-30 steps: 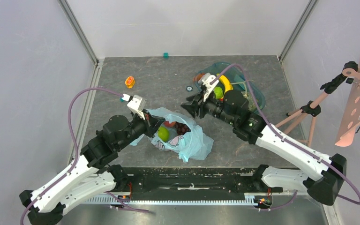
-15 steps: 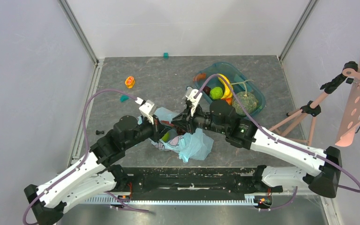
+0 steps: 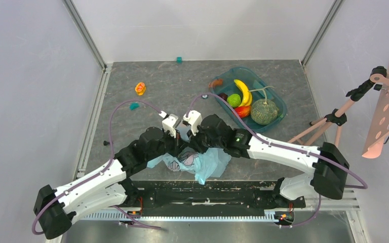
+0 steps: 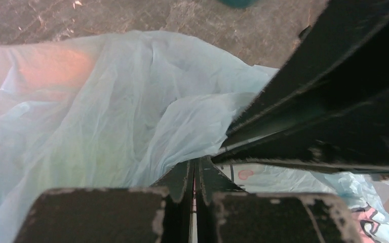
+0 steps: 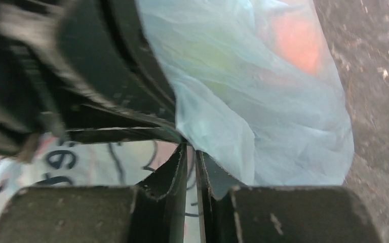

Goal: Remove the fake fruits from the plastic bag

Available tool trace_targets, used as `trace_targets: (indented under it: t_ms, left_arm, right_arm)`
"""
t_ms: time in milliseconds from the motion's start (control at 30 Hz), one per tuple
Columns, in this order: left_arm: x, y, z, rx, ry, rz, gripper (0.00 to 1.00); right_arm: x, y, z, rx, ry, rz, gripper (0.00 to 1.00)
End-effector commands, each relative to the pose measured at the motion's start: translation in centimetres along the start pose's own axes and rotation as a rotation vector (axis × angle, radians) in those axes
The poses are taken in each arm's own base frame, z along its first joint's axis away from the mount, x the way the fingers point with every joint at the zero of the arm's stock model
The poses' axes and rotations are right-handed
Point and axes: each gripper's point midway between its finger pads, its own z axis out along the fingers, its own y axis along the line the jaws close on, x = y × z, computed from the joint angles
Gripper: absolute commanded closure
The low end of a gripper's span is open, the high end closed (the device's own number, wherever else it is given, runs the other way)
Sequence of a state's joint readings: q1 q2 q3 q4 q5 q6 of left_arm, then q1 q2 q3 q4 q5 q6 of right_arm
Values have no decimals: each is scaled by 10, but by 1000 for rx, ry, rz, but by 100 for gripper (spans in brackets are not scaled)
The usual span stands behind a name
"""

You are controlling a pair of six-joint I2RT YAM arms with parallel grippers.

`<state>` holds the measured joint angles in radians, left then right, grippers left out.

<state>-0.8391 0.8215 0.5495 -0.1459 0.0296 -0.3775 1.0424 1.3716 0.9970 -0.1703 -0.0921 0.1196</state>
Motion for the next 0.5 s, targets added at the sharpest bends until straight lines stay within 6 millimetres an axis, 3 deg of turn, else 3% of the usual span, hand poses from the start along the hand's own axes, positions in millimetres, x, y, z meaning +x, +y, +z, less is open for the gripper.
trace_targets:
  t_ms: [0, 233, 367, 467]
  left_arm:
    - [-3, -8, 7, 33, -37, -62, 98]
    - [36, 8, 17, -27, 46, -85, 98]
    - [54, 16, 20, -63, 80, -85, 98]
    - [66, 20, 19, -80, 103, -80, 98]
  right_arm:
    - [41, -35, 9, 184, 127, -21, 87]
    - [96, -77, 8, 406, 270, -42, 89]
    - [99, -104, -3, 566, 270, -66, 89]
    - [89, -119, -13, 666, 240, -78, 89]
